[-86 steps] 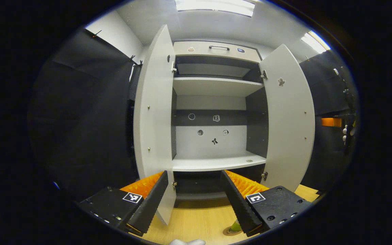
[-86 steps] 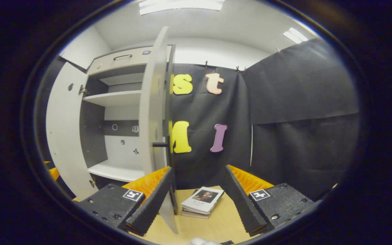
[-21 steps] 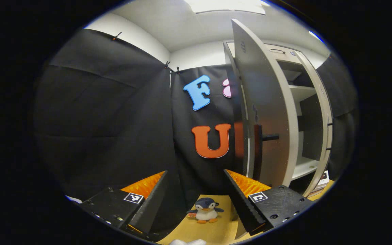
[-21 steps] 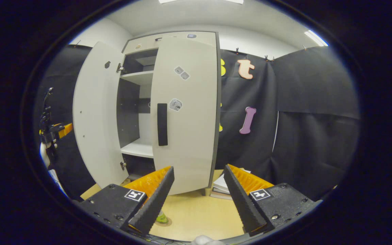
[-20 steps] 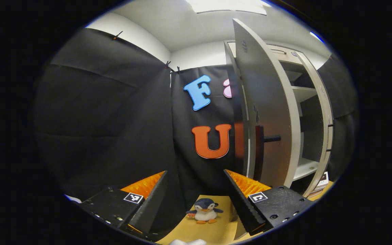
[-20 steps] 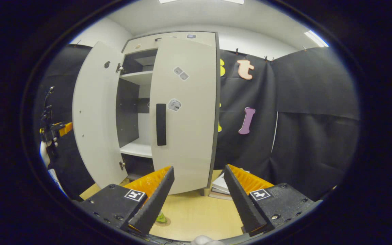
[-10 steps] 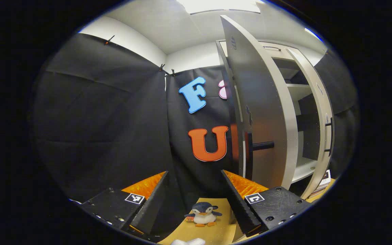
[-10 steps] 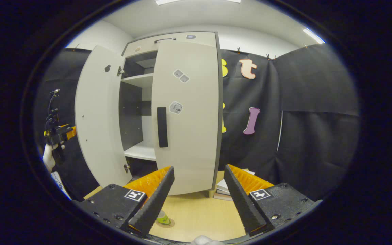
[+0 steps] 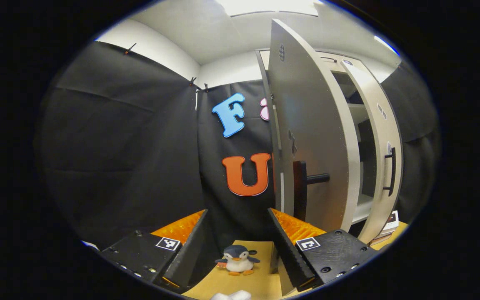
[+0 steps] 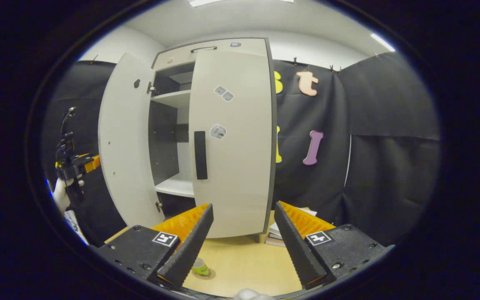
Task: Grasp the bottle in the cabinet with the left hand and place it on the coaster, then close the right door with the right hand and the left door with the left hand.
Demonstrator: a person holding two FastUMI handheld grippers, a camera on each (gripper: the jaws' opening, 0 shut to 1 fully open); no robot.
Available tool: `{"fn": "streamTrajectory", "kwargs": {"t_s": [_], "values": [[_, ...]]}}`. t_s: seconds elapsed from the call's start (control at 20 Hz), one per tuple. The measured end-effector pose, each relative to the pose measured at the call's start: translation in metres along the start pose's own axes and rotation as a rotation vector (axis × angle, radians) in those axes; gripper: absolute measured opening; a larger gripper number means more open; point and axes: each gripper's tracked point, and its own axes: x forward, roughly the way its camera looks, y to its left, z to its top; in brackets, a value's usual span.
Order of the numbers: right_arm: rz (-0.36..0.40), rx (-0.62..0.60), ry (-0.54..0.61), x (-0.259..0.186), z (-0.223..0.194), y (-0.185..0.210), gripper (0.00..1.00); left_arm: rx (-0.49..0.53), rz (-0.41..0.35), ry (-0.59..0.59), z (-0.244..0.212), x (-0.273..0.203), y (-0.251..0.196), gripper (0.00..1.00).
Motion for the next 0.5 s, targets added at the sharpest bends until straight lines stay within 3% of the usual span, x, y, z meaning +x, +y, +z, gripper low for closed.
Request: {"fn": "streamTrajectory", "kwargs": {"t_s": [0.05, 0.1, 0.15, 0.25, 0.3, 0.5], "values": [[-0.007, -0.006, -0.001, 0.0, 0.0, -0.003, 0.95, 0.0, -0.006, 0.001, 0.001, 0.0, -0.006, 0.85], [-0.011, -0.008, -0.002, 0.003, 0.002, -0.004, 0.97, -0.001, -0.011, 0.006, 0.002, -0.001, -0.012, 0.81], [-0.009, -0.009, -0.001, 0.003, 0.001, -0.005, 0.97, -0.004, -0.016, 0.008, 0.002, -0.001, -0.018, 0.85], [-0.012, -0.011, -0.006, 0.001, 0.003, -0.008, 0.97, -0.011, -0.04, 0.008, 0.003, -0.004, -0.033, 0.81], [-0.014, -0.013, -0.008, 0.0, 0.003, -0.011, 0.97, -0.017, -0.053, 0.012, 0.004, -0.003, -0.042, 0.85], [-0.028, -0.02, -0.009, -0.001, 0.005, -0.019, 0.97, -0.042, -0.134, 0.03, 0.003, 0.0, -0.082, 0.86]]}}
